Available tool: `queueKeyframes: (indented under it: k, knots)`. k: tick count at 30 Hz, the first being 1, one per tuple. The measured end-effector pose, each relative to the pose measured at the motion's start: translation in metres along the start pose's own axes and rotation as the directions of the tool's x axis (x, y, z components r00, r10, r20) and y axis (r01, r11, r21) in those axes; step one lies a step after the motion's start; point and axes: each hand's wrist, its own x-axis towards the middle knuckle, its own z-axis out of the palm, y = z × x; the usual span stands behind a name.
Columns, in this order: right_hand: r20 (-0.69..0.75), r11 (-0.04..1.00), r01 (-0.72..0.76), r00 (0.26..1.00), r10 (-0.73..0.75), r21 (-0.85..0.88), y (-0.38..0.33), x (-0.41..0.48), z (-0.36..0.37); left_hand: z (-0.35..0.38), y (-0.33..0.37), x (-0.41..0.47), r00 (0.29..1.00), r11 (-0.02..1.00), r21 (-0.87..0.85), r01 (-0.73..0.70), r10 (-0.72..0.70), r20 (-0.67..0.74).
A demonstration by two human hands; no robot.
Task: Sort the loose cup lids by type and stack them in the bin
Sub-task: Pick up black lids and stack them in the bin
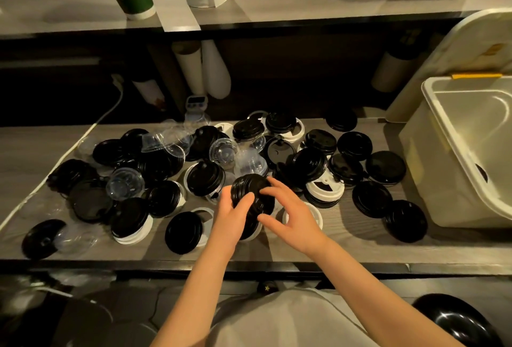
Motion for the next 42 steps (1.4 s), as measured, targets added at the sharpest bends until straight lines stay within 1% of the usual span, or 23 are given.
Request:
queueKeyframes:
  k: [1, 2, 3, 5, 6, 7, 9, 10, 11, 13, 14, 16, 18, 19, 21, 22, 24, 27, 30, 33, 36, 39, 42]
  knots:
    - [-0.007, 1.0, -0.013, 1.0, 0.013, -0.013, 0.002, -0.001, -0.002, -0.003, 0.0, 0.001, 0.999, 1.0, 0.028, -0.009, 0.01, -0.037]
    - [-0.066, 0.999, -0.026, 0.998, 0.024, -0.036, 0.005, -0.001, -0.004, -0.006, -0.001, 0.002, 0.996, 0.998, 0.062, -0.017, 0.022, -0.082]
    - [-0.166, 0.995, -0.048, 0.986, 0.033, -0.084, 0.008, -0.001, -0.007, -0.009, -0.001, 0.003, 0.991, 0.995, 0.097, -0.03, 0.042, -0.123]
    - [-0.356, 0.964, -0.118, 0.934, 0.027, -0.236, 0.014, 0.003, -0.015, -0.012, 0.002, 0.004, 0.976, 0.98, 0.185, -0.069, 0.105, -0.193]
    - [-0.389, 0.937, -0.153, 0.921, 0.021, -0.313, 0.017, 0.006, -0.019, -0.014, 0.004, 0.005, 0.964, 0.967, 0.235, -0.095, 0.148, -0.22]
    - [-0.357, 0.904, -0.17, 0.934, 0.021, -0.392, 0.02, 0.011, -0.024, -0.014, 0.006, 0.004, 0.953, 0.954, 0.278, -0.112, 0.182, -0.243]
    - [-0.169, 0.808, -0.142, 0.984, 0.053, -0.572, 0.029, 0.02, -0.028, -0.015, 0.009, 0.005, 0.937, 0.939, 0.324, -0.115, 0.211, -0.277]
    - [-0.09, 0.748, -0.132, 0.991, 0.096, -0.651, 0.033, 0.025, -0.028, -0.015, 0.01, 0.006, 0.934, 0.936, 0.335, -0.108, 0.21, -0.288]
    - [-0.057, 0.698, -0.138, 0.989, 0.138, -0.703, 0.035, 0.029, -0.028, -0.015, 0.011, 0.005, 0.934, 0.935, 0.341, -0.099, 0.206, -0.293]
    - [-0.099, 0.675, -0.169, 0.985, 0.142, -0.718, 0.038, 0.035, -0.027, -0.013, 0.012, 0.004, 0.937, 0.935, 0.345, -0.085, 0.193, -0.292]
    - [-0.131, 0.698, -0.18, 0.984, 0.124, -0.693, 0.037, 0.038, -0.029, -0.012, 0.012, 0.004, 0.938, 0.934, 0.347, -0.079, 0.188, -0.292]
    - [-0.18, 0.797, -0.187, 0.979, 0.1, -0.574, 0.037, 0.039, -0.033, -0.012, 0.012, 0.006, 0.939, 0.933, 0.353, -0.065, 0.177, -0.296]
    - [-0.223, 0.904, -0.221, 0.964, 0.145, -0.366, 0.034, 0.037, -0.036, -0.011, 0.012, 0.008, 0.938, 0.935, 0.35, -0.055, 0.169, -0.304]
    - [-0.256, 0.931, -0.264, 0.946, 0.199, -0.251, 0.031, 0.036, -0.038, -0.011, 0.012, 0.01, 0.937, 0.936, 0.348, -0.053, 0.167, -0.306]
    - [-0.303, 0.942, -0.335, 0.901, 0.309, -0.034, 0.021, 0.035, -0.045, -0.008, 0.013, 0.012, 0.937, 0.937, 0.344, -0.058, 0.17, -0.304]
    - [-0.322, 0.938, -0.34, 0.883, 0.342, 0.063, 0.016, 0.035, -0.049, -0.006, 0.014, 0.013, 0.937, 0.936, 0.345, -0.065, 0.176, -0.301]
    - [-0.337, 0.916, -0.323, 0.857, 0.39, 0.238, 0.005, 0.036, -0.059, -0.002, 0.017, 0.015, 0.939, 0.936, 0.341, -0.089, 0.193, -0.283]
    - [-0.302, 0.853, -0.268, 0.853, 0.426, 0.448, -0.004, 0.034, -0.077, 0.007, 0.024, 0.017, 0.941, 0.936, 0.326, -0.135, 0.224, -0.252]
    - [-0.262, 0.808, -0.235, 0.865, 0.427, 0.54, -0.012, 0.031, -0.093, 0.017, 0.032, 0.02, 0.936, 0.932, 0.312, -0.184, 0.263, -0.234]
    - [-0.27, 0.787, -0.214, 0.86, 0.433, 0.578, -0.017, 0.03, -0.106, 0.028, 0.041, 0.022, 0.932, 0.932, 0.282, -0.226, 0.291, -0.216]
    - [-0.291, 0.779, -0.193, 0.853, 0.434, 0.596, -0.019, 0.025, -0.128, 0.044, 0.051, 0.026, 0.94, 0.935, 0.223, -0.276, 0.311, -0.143]
    - [-0.354, 0.791, -0.126, 0.844, 0.403, 0.599, -0.021, 0.013, -0.16, 0.069, 0.059, 0.032, 0.948, 0.942, 0.13, -0.309, 0.317, -0.043]
    - [-0.45, 0.821, -0.067, 0.809, 0.377, 0.567, -0.021, 0.0, -0.2, 0.1, 0.072, 0.033, 0.944, 0.941, 0.07, -0.33, 0.329, 0.03]
